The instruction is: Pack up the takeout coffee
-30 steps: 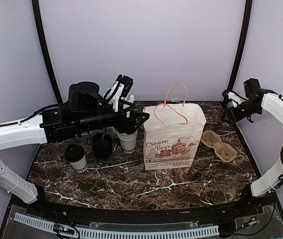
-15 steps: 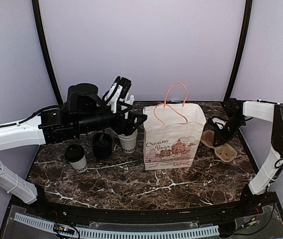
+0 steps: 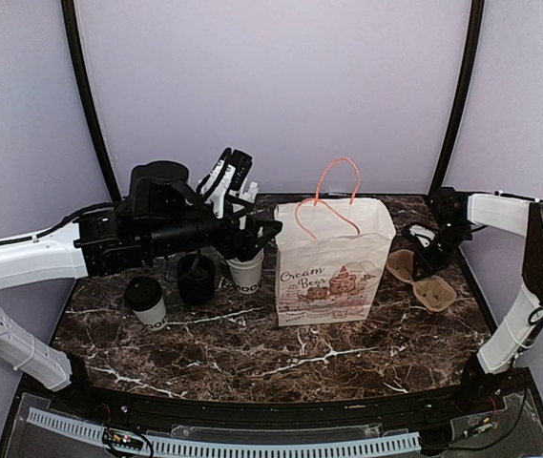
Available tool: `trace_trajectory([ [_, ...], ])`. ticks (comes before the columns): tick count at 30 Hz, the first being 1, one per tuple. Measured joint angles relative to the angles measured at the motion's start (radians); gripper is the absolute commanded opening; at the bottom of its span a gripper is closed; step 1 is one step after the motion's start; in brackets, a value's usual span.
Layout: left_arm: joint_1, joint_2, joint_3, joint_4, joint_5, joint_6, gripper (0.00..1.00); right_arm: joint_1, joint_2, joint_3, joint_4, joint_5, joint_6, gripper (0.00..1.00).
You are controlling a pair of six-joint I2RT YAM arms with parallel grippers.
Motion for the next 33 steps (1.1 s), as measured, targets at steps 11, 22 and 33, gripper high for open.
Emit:
trace_trajectory([
  [11, 0.0, -0.003, -0.013, 0.001, 0.0, 0.0, 0.82, 0.0, -0.002, 0.0, -0.002, 0.078, 0.014, 0.38],
  [22, 0.0, -0.01, -0.02, 0.0, -0.001, 0.0, 0.82, 0.0, 0.055, 0.002, 0.014, 0.079, 0.018, 0.19],
  [33, 0.002, -0.01, -0.02, -0.001, -0.016, 0.011, 0.82, 0.0, -0.008, 0.046, -0.042, 0.077, 0.019, 0.17],
])
